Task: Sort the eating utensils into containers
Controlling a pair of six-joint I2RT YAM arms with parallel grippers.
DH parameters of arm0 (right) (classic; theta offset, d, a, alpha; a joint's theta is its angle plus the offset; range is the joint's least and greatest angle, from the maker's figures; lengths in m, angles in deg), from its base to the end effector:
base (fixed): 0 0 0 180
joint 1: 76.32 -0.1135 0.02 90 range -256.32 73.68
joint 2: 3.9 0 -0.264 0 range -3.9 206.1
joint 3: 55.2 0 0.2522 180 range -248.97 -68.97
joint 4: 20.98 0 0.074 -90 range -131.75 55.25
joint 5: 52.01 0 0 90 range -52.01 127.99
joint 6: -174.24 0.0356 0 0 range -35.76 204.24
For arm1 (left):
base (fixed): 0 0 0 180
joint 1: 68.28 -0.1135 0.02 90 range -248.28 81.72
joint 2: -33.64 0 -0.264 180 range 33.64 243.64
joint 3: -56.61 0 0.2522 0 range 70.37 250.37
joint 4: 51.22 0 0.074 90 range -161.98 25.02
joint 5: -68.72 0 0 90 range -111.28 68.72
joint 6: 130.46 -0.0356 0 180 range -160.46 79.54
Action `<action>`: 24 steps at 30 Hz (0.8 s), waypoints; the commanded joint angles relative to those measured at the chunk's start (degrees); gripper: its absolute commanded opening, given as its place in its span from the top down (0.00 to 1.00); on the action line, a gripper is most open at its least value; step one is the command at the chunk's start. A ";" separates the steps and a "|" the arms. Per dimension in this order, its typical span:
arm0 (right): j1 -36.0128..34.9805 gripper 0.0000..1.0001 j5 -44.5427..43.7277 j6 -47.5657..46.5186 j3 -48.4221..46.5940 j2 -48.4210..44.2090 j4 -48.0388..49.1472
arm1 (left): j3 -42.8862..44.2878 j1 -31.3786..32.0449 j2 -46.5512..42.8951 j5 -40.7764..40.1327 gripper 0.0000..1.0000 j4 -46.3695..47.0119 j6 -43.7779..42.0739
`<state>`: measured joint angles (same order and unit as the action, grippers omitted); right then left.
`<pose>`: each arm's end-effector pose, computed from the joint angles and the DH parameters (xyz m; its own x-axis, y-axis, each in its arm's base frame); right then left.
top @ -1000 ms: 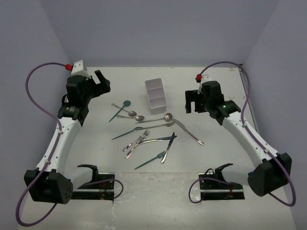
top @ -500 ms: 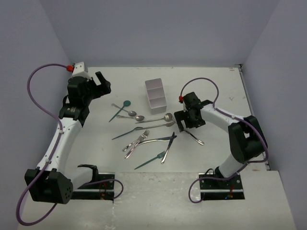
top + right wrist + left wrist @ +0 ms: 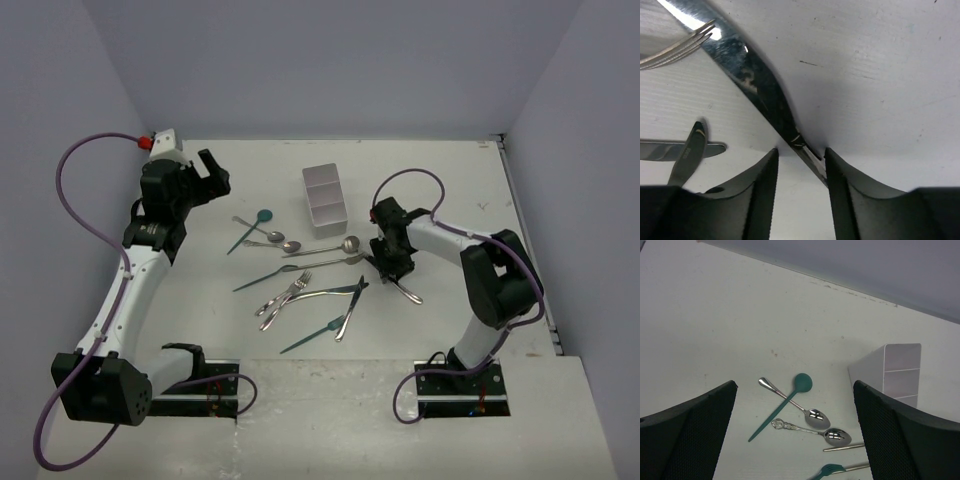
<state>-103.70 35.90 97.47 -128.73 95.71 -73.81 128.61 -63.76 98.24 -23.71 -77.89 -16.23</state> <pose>0.2774 0.1422 0.1554 -0.9520 -0.2355 -0.1954 -0.2419 0.9703 0.0092 0.2596 -0.0190 0.3483 -0.3160 -0.3863 -0.8666 -0.0996 0.9218 -0.3746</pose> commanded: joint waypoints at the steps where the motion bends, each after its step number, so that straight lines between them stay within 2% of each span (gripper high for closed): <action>1: -0.31 0.59 0.50 2.41 -1.23 1.02 -1.36 | -0.14 -0.38 -0.79 -1.08 0.00 1.48 -1.90; 4: -0.31 0.71 0.94 4.07 -0.88 0.93 -1.89 | -0.05 -0.38 -0.88 -1.61 0.00 1.39 -2.08; 9: -0.22 0.81 -2.20 8.90 -0.61 1.37 -4.26 | -0.05 -0.38 -1.32 -2.22 0.00 1.22 -1.99; 15: 0.22 0.89 -2.57 10.15 -0.26 1.11 -4.26 | -0.14 -0.38 -1.76 -2.57 0.00 1.04 -2.08; 18: 0.22 1.00 -3.18 10.23 -0.09 0.50 -3.04 | -0.23 -0.38 -1.76 -2.48 0.00 1.04 -2.08; 24: 0.31 1.00 -7.49 9.88 3.07 -5.81 3.73 | -0.40 -0.38 -1.49 -0.03 0.00 1.74 -1.47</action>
<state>-103.65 33.94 106.72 -127.44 94.40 -74.12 128.61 -63.76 97.69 -25.44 -77.91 -17.06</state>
